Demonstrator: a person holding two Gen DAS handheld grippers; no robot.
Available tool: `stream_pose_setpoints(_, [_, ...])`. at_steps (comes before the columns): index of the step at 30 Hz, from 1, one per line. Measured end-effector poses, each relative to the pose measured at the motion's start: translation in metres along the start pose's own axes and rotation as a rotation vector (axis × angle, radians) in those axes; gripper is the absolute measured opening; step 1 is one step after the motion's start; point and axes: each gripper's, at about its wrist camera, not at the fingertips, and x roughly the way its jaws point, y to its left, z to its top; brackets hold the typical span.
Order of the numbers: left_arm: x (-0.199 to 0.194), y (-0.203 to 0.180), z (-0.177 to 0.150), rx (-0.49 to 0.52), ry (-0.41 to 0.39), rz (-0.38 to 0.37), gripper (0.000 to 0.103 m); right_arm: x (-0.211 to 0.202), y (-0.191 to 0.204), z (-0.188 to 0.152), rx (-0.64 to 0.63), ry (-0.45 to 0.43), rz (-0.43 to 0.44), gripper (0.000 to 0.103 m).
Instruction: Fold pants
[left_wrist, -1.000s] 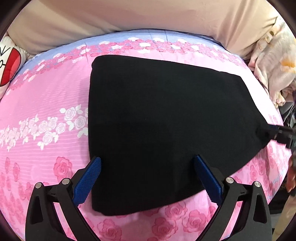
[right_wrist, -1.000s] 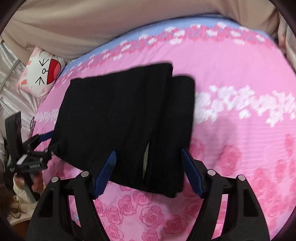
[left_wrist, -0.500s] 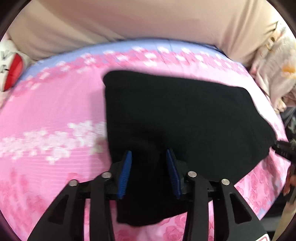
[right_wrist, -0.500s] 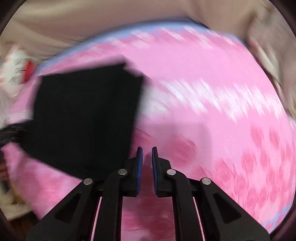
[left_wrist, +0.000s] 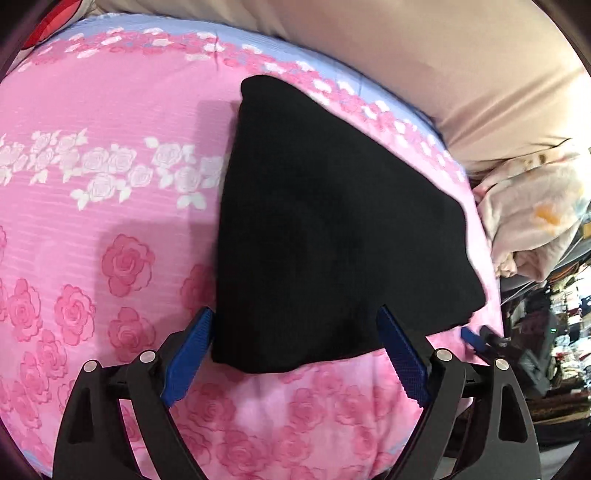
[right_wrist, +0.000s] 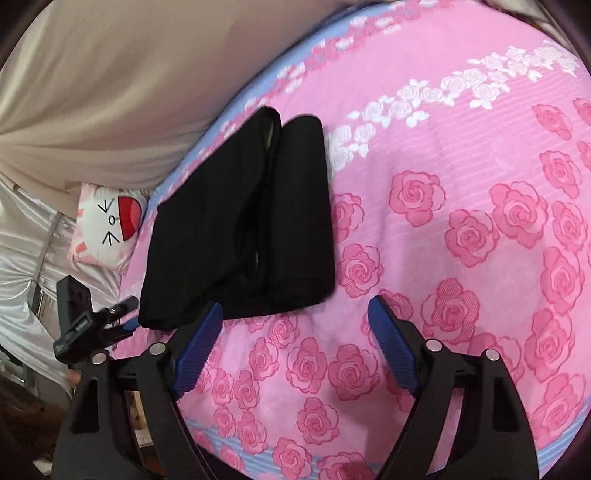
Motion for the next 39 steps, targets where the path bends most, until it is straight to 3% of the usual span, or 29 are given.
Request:
stream_pose_setpoints(2, [0.01,0.005,0.0,-0.043,0.046,-0.046,0.087,-0.002,-0.002,-0.001,0.033,-0.003,0.054,0.087])
stream_pose_setpoints(7, [0.018,-0.002,0.011,-0.035,0.023,-0.041,0.09,0.013,0.003,0.014,0.04,0.006,0.089,0.089])
stream_pose_setpoints(11, [0.026,-0.012,0.019,0.006,0.021,0.015,0.091,0.03,0.011,0.03,0.012,0.034,0.09,0.094])
stream_pose_setpoints(17, [0.04,-0.036,0.027,0.12,0.011,0.158,0.096,0.044,0.019,0.045,-0.022,0.047,0.088,0.097])
stream_pose_setpoints(21, [0.048,-0.04,0.033,0.158,0.008,0.193,0.098,0.049,0.022,0.051,-0.048,0.048,0.08,0.098])
stream_pose_setpoints(39, [0.06,-0.051,0.045,0.211,-0.012,0.193,0.098,0.071,0.043,0.057,-0.143,0.015,0.025,0.098])
